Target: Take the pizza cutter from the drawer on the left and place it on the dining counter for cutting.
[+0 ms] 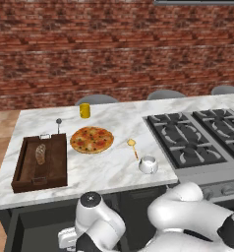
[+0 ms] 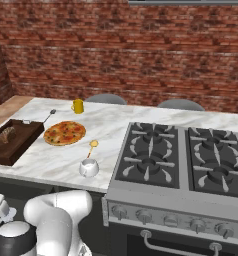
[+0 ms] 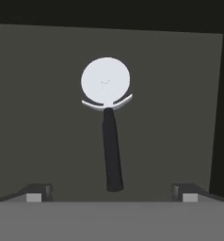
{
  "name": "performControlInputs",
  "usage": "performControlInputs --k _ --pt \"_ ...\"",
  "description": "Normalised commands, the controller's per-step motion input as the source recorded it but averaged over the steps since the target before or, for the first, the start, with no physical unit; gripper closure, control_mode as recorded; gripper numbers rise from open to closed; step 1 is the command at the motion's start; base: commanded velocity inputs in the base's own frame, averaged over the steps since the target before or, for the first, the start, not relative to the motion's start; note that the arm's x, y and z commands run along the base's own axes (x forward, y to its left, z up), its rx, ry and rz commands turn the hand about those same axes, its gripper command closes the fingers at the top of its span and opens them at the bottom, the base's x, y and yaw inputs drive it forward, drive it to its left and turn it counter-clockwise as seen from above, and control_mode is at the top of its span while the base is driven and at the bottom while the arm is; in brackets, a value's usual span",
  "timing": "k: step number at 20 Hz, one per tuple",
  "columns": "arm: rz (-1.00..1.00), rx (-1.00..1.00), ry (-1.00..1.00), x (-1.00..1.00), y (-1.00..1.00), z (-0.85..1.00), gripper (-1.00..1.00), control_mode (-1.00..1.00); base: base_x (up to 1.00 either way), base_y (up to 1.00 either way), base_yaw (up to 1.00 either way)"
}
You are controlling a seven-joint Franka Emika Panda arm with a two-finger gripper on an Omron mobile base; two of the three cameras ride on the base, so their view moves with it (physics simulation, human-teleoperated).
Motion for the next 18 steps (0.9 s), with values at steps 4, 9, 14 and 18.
performControlInputs --k 4,9,14,18 --pt "0.0 0.0 0.0 0.06 0.0 -0.2 -1.0 -1.0 0.0 0.0 0.0" --pt "0.0 0.0 0.0 0.0 0.0 -0.2 -1.0 -1.0 0.0 0.0 0.0" --pt "0.0 0.0 0.03 0.0 0.01 -0.26 -1.0 -1.0 0.0 0.0 0.0" --pt "0.0 0.0 0.04 0.0 0.05 -0.29 -1.0 -1.0 0.0 0.0 0.0"
